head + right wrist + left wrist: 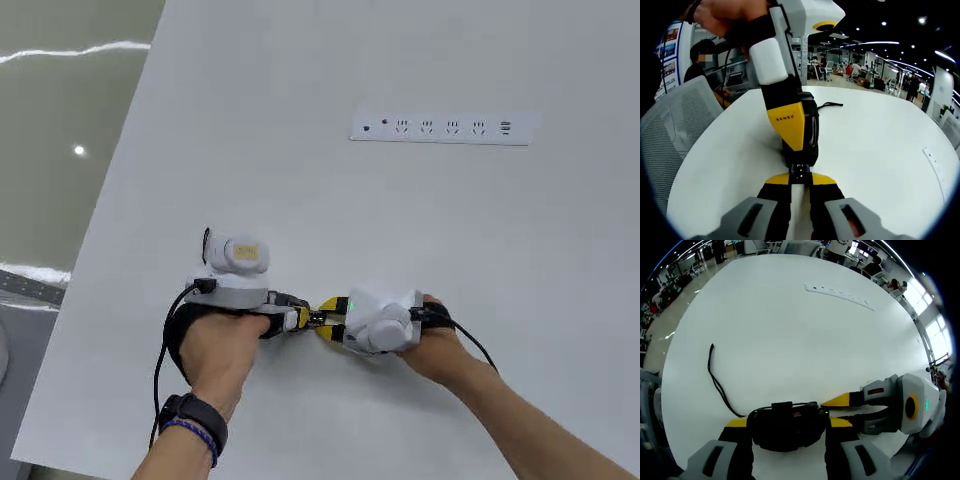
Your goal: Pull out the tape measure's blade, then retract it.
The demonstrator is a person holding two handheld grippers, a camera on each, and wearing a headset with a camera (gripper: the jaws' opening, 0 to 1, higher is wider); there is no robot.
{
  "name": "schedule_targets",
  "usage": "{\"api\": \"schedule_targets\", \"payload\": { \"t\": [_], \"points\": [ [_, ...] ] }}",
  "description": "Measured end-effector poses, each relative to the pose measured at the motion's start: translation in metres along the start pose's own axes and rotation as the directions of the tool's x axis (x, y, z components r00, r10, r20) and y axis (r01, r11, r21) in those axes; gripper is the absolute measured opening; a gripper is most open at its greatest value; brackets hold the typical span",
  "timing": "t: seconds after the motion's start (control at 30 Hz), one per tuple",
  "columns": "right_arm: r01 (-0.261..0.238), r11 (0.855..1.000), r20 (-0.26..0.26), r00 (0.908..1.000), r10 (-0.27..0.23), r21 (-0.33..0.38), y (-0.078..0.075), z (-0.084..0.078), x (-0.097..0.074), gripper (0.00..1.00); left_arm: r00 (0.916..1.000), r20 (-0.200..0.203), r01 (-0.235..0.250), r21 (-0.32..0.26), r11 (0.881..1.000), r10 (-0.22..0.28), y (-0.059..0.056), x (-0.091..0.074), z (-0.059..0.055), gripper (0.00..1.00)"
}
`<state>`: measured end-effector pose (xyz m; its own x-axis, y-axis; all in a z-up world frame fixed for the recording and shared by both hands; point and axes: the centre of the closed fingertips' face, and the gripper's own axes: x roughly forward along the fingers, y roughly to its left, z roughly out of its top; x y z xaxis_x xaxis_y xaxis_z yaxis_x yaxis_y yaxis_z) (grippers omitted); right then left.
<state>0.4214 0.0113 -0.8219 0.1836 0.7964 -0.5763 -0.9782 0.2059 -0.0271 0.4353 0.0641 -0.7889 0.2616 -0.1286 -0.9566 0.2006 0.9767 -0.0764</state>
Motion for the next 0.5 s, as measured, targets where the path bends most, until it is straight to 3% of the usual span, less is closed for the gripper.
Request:
{"api": "schedule_targets", "payload": {
  "t": [0.4, 0.5],
  "points": [
    [0.002, 1.0, -0.007, 1.0, -0.002, -0.002, 0.0005, 0.001, 0.0008, 0.13, 1.0, 0.001, -0.003, 0.002, 1.0, 0.003, 0.0008, 0.0013, 0.0009, 0.55],
    [0.018, 1.0, -0.017, 0.9997, -0.018, 0.01, 0.0008, 0.0001, 0.0006, 0.13, 0.9995, 0.031, 0.0, -0.002, 1.0, 0.0, 0.0034, 0.0029, 0.0017, 0.55]
  ]
}}
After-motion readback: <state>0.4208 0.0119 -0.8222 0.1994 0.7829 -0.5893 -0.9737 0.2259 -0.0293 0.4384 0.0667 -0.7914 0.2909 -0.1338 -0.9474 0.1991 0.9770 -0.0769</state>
